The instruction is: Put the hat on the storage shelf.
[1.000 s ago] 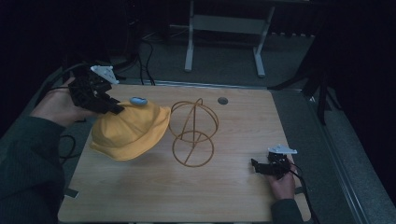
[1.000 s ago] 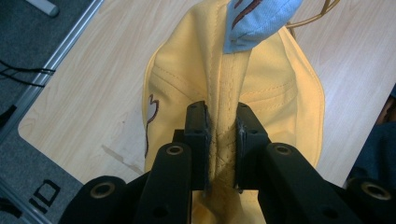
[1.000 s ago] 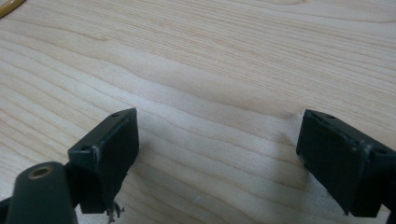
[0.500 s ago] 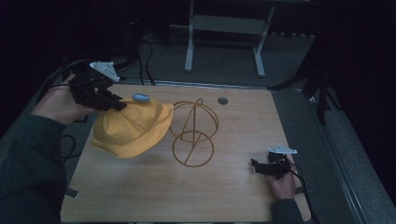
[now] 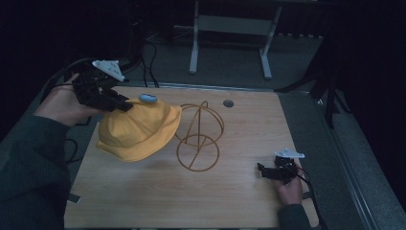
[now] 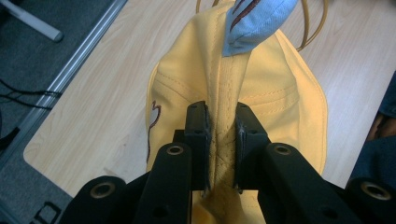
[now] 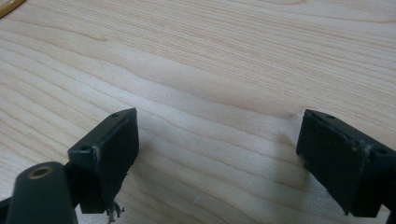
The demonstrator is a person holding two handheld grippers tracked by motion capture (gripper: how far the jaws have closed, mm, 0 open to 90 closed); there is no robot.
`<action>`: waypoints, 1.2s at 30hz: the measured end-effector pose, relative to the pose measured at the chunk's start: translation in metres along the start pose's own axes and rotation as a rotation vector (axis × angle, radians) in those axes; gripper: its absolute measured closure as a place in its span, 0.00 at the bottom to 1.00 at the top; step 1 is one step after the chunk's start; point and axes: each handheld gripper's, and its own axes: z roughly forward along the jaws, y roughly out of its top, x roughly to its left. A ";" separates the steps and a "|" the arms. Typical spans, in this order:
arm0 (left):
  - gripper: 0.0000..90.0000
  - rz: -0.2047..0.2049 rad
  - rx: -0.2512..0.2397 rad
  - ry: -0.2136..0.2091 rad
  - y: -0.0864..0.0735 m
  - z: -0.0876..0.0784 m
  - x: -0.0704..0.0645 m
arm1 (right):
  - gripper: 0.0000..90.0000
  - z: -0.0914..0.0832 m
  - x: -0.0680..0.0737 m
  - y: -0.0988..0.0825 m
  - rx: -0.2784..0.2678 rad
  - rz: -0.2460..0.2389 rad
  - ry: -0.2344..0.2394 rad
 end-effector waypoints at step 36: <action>0.88 0.059 -0.084 0.003 0.040 0.000 -0.007 | 0.14 0.001 0.000 0.000 -0.002 0.001 0.002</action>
